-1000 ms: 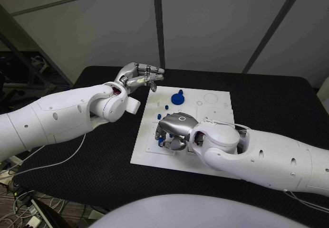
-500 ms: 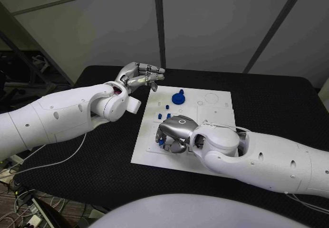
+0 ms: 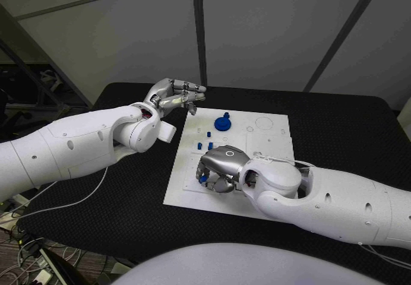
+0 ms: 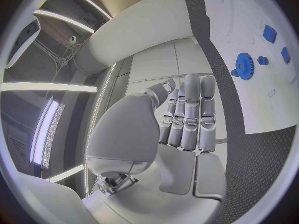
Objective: Assemble the parts on the task board
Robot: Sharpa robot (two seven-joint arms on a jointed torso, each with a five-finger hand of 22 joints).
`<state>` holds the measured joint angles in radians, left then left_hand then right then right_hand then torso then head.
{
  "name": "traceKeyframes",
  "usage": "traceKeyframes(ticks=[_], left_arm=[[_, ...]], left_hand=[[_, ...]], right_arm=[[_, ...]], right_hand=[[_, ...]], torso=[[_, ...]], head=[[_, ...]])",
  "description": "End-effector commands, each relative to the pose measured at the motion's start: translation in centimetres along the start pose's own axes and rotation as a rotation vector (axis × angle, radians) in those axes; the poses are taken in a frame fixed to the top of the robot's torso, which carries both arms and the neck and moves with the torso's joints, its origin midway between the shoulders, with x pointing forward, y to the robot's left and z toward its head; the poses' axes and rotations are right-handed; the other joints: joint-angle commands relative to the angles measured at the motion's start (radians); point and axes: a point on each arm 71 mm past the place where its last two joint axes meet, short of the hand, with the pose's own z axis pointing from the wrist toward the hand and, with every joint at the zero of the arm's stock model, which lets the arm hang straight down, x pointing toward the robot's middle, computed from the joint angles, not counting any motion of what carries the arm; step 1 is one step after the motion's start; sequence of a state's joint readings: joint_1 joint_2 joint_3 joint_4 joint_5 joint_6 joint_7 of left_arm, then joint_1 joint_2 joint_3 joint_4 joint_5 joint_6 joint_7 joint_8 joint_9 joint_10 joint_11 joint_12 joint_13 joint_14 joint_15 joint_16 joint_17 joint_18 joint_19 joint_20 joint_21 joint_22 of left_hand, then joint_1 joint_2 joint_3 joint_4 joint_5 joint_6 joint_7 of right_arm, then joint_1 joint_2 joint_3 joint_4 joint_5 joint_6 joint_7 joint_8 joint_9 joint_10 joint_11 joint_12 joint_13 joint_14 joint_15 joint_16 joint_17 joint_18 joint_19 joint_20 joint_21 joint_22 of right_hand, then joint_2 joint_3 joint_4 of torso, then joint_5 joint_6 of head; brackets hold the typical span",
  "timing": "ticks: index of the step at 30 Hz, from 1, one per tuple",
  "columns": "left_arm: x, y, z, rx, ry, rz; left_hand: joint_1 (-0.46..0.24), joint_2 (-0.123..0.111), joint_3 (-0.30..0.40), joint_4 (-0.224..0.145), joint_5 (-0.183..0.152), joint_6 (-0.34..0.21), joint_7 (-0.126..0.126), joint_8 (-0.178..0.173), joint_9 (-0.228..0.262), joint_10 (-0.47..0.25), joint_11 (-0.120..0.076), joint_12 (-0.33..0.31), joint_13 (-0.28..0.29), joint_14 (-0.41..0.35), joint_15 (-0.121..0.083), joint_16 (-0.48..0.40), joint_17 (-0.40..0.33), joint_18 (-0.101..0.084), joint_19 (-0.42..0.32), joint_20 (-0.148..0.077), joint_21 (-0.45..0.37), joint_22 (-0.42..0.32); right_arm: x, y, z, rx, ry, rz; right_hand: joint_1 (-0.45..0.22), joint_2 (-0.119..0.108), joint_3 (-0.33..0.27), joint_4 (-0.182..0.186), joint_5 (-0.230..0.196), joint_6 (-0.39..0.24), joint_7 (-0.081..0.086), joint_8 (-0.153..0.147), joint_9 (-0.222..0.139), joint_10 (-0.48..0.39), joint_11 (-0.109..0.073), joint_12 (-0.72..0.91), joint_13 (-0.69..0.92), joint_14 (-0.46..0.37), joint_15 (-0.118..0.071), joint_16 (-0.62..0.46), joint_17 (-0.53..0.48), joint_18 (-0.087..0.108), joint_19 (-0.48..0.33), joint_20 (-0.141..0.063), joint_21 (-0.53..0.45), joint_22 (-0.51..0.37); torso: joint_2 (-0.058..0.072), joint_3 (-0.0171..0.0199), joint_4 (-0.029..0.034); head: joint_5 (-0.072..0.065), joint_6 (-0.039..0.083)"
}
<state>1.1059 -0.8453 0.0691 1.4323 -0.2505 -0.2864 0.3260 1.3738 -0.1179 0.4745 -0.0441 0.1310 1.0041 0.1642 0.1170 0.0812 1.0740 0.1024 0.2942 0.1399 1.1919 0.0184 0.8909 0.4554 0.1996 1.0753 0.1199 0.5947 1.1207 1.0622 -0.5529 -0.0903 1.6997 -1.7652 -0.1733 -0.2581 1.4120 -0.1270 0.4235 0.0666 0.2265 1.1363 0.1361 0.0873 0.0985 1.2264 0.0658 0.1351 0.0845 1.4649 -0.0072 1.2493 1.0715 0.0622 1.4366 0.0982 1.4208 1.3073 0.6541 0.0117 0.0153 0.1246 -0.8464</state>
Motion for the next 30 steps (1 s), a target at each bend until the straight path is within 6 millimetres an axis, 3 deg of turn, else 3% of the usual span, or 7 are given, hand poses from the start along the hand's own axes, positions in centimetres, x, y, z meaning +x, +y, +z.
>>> traceKeyframes(ticks=[1,19,27,30], left_arm=[[0.06,-0.09,0.03,0.002,0.009,-0.005],[0.08,-0.08,0.03,0.001,0.011,-0.006],[0.10,-0.08,0.01,-0.001,0.013,-0.006],[0.09,-0.08,0.01,-0.001,0.013,-0.006]], left_hand=[[0.002,0.008,-0.007,0.001,-0.002,-0.001,0.008,0.006,-0.001,-0.005,-0.001,0.004,0.001,-0.007,0.003,-0.005,-0.001,-0.017,-0.006,0.002,-0.007,-0.001],[0.002,0.008,-0.007,0.001,-0.002,-0.001,0.008,0.006,-0.001,-0.005,-0.001,0.004,0.001,-0.007,0.003,-0.005,-0.001,-0.017,-0.006,0.002,-0.007,-0.001],[0.002,0.008,-0.007,0.001,-0.002,-0.001,0.008,0.006,-0.001,-0.005,-0.001,0.004,0.001,-0.007,0.003,-0.005,-0.001,-0.017,-0.006,0.002,-0.007,-0.001],[0.002,0.008,-0.007,0.001,-0.002,-0.001,0.008,0.006,-0.001,-0.005,-0.001,0.004,0.001,-0.007,0.003,-0.005,-0.001,-0.017,-0.006,0.002,-0.007,-0.001]], right_arm=[[0.16,0.04,-0.12,0.003,-0.006,-0.004],[0.00,0.00,-0.12,0.023,-0.026,-0.035],[0.16,-0.04,0.12,0.024,-0.008,-0.029],[0.21,-0.05,0.18,0.024,-0.003,-0.028]], right_hand=[[0.010,0.007,-0.001,-0.007,0.005,0.009,-0.003,0.004,0.001,0.008,-0.003,0.006,0.001,0.029,-0.008,0.005,0.002,-0.015,0.004,-0.002,0.004,0.116],[0.002,0.003,-0.008,-0.006,0.005,0.009,-0.003,0.003,0.002,0.010,-0.003,0.003,0.002,0.029,-0.009,0.005,-0.001,-0.015,0.004,-0.004,0.003,0.115],[-0.027,-0.017,-0.019,0.013,0.006,-0.056,0.011,-0.028,-0.014,-0.049,0.016,-0.037,-0.009,0.025,0.007,0.000,-0.013,-0.011,-0.009,0.006,-0.011,0.102],[-0.035,-0.027,-0.023,0.020,0.005,-0.099,0.006,-0.028,-0.024,-0.073,0.019,-0.048,-0.012,0.022,0.009,-0.004,-0.022,-0.007,-0.019,0.010,-0.023,0.091]], torso=[[-0.001,-0.0012,0.0004],[0.001,-0.0014,0.0008],[0.000,-0.0024,0.0012],[0.000,-0.0020,0.0006]], head=[[0.000,0.001],[0.001,0.000],[0.002,-0.002],[0.003,-0.003]])
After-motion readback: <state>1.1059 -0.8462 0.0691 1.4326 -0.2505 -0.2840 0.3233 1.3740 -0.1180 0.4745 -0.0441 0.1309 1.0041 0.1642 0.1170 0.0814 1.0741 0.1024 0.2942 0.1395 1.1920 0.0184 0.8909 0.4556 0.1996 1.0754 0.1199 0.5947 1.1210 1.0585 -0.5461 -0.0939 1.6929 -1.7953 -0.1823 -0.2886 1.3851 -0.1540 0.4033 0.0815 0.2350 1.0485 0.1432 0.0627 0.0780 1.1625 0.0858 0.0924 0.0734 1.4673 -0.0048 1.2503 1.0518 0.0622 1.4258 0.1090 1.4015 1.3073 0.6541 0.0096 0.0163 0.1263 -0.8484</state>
